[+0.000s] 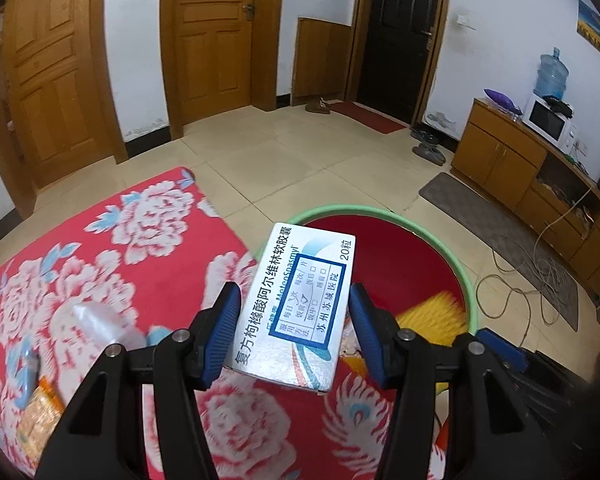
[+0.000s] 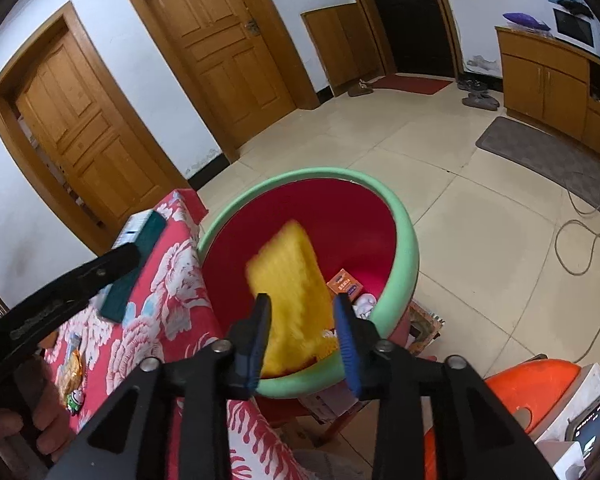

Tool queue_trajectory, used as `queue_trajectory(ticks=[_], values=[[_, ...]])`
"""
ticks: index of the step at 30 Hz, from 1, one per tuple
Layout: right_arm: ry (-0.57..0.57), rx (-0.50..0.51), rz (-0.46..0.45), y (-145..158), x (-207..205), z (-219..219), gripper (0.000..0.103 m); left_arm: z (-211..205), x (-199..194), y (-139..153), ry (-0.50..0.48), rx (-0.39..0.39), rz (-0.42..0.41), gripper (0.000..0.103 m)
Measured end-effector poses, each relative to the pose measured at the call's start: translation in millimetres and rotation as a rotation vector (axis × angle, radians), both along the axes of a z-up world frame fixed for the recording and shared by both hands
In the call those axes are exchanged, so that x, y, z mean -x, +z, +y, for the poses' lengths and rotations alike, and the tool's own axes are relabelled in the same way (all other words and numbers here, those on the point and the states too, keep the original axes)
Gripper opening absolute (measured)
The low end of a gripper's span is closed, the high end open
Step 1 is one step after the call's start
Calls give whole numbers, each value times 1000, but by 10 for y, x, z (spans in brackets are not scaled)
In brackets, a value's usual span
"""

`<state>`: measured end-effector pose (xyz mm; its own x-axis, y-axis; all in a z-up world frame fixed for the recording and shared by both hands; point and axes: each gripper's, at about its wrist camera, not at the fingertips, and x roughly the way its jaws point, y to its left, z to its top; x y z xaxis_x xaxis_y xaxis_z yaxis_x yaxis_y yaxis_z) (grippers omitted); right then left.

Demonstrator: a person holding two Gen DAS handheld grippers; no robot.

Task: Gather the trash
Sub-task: 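Carry the yellow net over the red tub and open the right gripper while the left carries the medicine box, then open the left gripper to drop the medicine box into the red tub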

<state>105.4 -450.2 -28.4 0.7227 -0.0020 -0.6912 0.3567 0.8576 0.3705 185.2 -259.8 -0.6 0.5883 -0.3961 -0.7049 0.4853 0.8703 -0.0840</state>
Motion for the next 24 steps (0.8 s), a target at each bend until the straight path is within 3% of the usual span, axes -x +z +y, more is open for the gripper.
queue_trajectory(ticks=[7, 13, 24], values=[[-34, -10, -46, 52, 110, -91, 46, -219, -121, -145, -11, -18, 37, 56], [-66, -27, 2, 7, 171, -145, 53, -380, -149, -209, -32, -28, 43, 56], [-71, -47, -17, 40, 266, -177, 60, -349, -117, -128, -22, -36, 43, 61]])
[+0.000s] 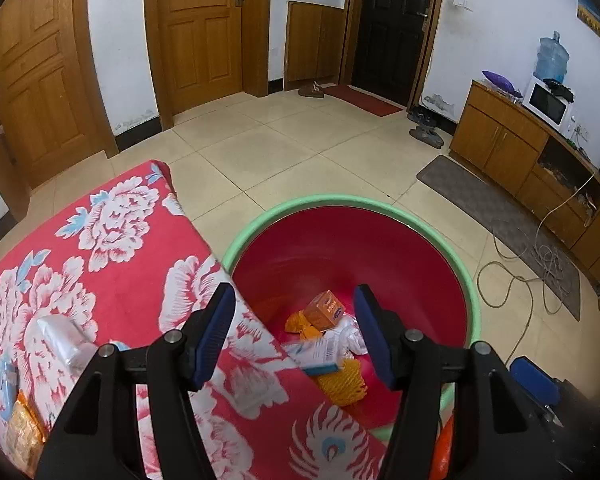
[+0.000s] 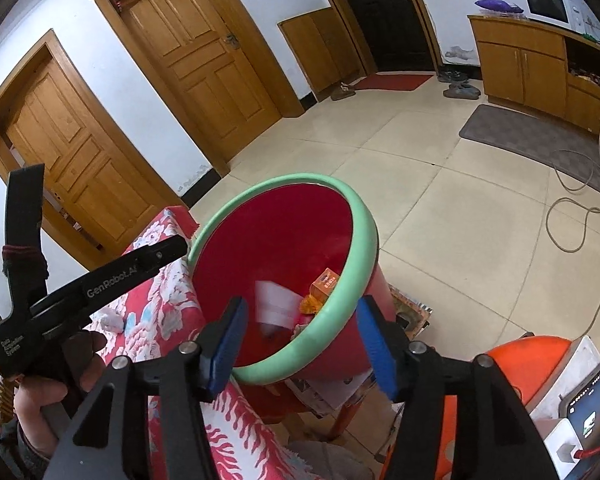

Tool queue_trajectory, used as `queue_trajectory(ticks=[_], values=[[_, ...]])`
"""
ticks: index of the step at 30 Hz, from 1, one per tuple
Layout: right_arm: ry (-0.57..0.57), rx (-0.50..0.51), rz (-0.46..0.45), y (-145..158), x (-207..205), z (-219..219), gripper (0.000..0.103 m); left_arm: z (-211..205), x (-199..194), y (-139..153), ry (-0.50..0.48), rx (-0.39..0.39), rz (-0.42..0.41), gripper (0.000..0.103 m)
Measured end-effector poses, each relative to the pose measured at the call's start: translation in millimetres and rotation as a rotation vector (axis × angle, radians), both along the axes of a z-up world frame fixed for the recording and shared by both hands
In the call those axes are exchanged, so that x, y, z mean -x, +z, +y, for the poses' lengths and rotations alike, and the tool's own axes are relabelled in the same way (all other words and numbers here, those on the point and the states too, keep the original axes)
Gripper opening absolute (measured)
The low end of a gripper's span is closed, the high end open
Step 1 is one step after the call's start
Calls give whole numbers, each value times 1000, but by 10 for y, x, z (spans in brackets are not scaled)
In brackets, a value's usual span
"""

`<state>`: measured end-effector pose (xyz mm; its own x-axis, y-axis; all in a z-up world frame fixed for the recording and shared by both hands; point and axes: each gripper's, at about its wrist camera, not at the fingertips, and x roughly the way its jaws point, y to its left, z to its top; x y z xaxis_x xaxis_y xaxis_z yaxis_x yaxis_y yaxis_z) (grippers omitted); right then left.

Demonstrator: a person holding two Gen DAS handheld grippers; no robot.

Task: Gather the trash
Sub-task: 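Open the left gripper to drop the medicine box into the red tub, then move the left gripper back to the table and grasp the clear bread bag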

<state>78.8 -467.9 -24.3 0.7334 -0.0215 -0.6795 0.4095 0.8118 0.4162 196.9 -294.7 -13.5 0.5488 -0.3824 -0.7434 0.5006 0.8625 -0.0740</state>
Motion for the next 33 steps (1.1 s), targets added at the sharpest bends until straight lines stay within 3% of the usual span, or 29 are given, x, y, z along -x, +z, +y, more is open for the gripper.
queue_trajectory(ticks=[7, 9, 19, 33], values=[[25, 12, -25, 127, 62, 113, 64, 260, 114, 173, 31, 15, -19, 61], [30, 15, -35, 175, 84, 154, 70, 367, 157, 224, 42, 20, -23, 61], [109, 21, -75, 340, 115, 453, 70, 1047, 373, 437, 145, 30, -59, 62], [212, 44, -67, 406, 87, 905, 71, 2170, 341, 247, 335, -3, -20, 62]])
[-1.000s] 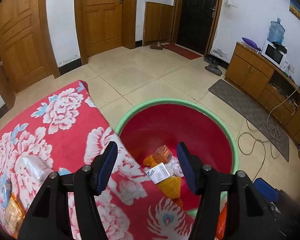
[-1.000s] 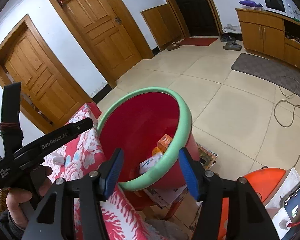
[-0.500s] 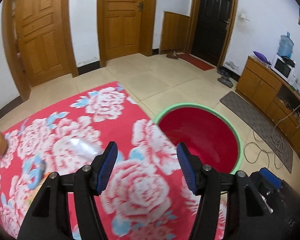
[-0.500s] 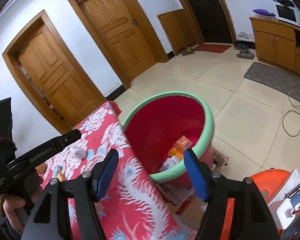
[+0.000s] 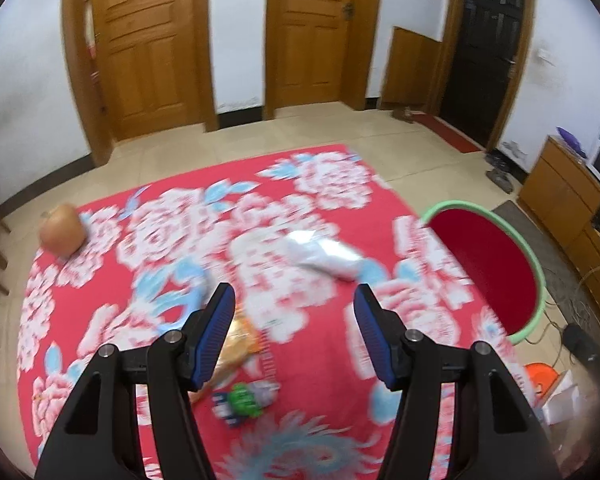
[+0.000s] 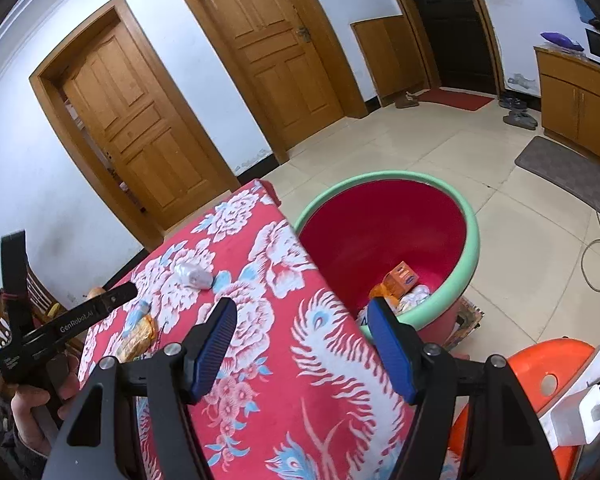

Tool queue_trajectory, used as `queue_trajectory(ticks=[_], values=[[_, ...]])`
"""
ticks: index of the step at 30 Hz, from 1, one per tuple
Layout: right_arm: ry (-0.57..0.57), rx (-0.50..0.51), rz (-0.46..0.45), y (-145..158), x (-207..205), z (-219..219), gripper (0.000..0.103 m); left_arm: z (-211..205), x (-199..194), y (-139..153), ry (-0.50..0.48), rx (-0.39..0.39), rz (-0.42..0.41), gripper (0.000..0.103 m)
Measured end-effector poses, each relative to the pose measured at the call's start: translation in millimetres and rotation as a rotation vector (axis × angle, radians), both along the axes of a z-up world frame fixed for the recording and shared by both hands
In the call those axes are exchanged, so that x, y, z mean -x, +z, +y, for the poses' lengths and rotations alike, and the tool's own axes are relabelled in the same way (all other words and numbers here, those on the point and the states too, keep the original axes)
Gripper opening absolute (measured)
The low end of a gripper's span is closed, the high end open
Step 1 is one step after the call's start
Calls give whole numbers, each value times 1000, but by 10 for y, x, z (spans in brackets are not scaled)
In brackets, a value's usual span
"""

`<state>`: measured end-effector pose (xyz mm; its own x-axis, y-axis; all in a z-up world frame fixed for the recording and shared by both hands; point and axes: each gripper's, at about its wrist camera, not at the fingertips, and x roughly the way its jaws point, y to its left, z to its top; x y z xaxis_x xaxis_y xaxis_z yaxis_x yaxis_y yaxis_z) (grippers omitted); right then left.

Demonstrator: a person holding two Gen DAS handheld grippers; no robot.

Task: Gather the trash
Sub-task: 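Move the left gripper back to the table and grasp the clear bread bag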

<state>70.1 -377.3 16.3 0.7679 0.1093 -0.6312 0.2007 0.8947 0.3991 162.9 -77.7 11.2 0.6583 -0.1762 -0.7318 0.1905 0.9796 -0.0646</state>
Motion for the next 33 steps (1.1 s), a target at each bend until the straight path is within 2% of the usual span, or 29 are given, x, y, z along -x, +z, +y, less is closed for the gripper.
queue_trajectory(ticks=[10, 14, 16, 22, 24, 25, 26, 33], values=[[40, 12, 19, -37, -35, 210, 71, 544, -45, -361, 79, -36, 101, 62], [53, 20, 26, -39, -50, 283, 71, 614, -66, -517, 83, -72, 144, 62], [59, 22, 29, -39, -52, 310, 70, 651, -76, -575, 76, -60, 152, 66], [77, 34, 34, -31, -63, 390, 71, 644, -143, -746, 72, -75, 193, 66], [82, 37, 38, -39, -73, 420, 71, 659, -139, -755, 74, -55, 182, 65], [84, 38, 38, -37, -74, 423, 71, 661, -138, -752, 74, -51, 177, 61], [88, 41, 41, -41, -83, 440, 70, 665, -132, -745, 73, -44, 173, 52], [130, 54, 41, -41, -99, 580, 70, 818, 55, -585, 109, 13, 139, 51]])
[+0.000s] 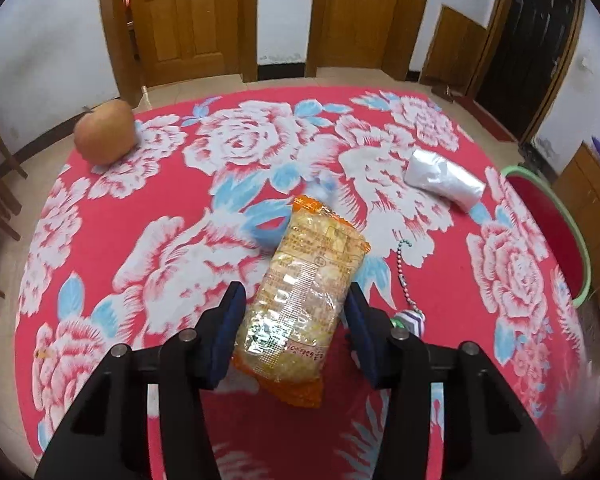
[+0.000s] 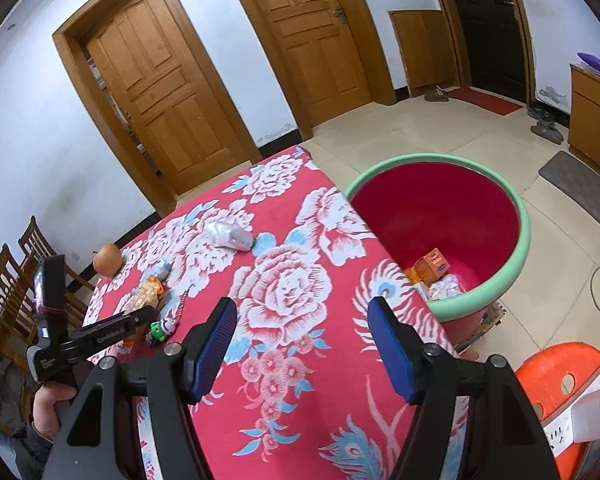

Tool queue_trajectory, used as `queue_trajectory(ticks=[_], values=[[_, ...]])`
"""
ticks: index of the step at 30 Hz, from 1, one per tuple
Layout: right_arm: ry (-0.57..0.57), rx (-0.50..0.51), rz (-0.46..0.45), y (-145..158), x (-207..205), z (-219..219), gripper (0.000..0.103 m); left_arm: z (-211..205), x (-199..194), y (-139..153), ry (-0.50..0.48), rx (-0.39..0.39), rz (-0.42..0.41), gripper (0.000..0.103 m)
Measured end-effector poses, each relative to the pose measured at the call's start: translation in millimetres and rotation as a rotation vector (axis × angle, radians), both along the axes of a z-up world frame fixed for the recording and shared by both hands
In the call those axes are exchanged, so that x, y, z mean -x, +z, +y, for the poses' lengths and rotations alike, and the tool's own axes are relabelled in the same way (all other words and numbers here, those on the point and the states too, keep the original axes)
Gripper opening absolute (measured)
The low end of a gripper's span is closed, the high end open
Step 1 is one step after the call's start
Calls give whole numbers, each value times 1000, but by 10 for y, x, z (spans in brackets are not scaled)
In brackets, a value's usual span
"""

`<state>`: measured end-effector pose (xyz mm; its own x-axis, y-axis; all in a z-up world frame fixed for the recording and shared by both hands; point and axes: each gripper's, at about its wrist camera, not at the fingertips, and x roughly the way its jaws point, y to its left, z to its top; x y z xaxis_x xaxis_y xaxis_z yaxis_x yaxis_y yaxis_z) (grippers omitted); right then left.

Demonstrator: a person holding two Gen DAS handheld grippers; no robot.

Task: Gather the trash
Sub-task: 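Move the left gripper back to the table and grasp the clear bread bag, then lift the bread bag with the left gripper while the right grasps the green keychain toy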

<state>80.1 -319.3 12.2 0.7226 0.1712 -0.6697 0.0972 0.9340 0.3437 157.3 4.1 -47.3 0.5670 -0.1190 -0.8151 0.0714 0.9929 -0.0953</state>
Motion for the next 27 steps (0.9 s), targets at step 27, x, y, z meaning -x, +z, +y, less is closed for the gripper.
queue_trajectory(ticks=[27], values=[[325, 107, 69, -359, -519, 1531, 70, 989, 667, 86, 305, 45, -40, 51]])
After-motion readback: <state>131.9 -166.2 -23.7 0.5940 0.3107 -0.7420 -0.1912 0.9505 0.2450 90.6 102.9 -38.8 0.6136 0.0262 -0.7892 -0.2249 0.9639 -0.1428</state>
